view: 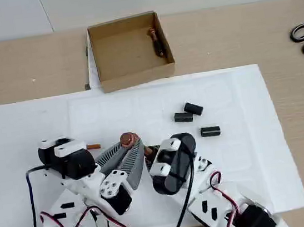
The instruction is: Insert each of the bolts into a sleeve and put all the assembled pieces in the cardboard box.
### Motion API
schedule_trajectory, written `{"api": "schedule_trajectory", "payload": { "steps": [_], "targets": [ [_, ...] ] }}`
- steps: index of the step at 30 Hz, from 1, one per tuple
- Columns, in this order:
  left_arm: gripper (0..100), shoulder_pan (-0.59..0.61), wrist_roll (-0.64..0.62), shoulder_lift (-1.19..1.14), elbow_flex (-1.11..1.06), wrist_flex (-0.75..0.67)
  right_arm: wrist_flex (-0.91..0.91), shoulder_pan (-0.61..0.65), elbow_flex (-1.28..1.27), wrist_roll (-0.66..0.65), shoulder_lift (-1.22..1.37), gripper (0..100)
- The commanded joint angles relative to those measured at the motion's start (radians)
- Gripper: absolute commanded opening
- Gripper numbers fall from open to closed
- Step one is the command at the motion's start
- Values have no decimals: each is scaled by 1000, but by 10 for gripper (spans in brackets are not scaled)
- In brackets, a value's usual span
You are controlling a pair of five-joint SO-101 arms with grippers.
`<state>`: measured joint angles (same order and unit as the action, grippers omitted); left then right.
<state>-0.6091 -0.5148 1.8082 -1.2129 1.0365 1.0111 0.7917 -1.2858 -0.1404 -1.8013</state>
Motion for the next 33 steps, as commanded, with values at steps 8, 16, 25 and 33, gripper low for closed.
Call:
{"api": "schedule_trajectory", "payload": {
  "steps": [8, 16, 25, 33],
  "targets": [
    [6, -11, -5, -3, -65, 21, -59, 13, 20, -25, -13, 3],
    [6, 40, -3, -3, -59, 21, -54, 65, 41, -66, -12, 3],
    [6, 41, 77, -3, -65, 51, -59, 64, 55, -74, -12, 3],
    [8, 43, 91, 0, -61, 57, -59, 64, 55, -74, -12, 3]
  ]
}}
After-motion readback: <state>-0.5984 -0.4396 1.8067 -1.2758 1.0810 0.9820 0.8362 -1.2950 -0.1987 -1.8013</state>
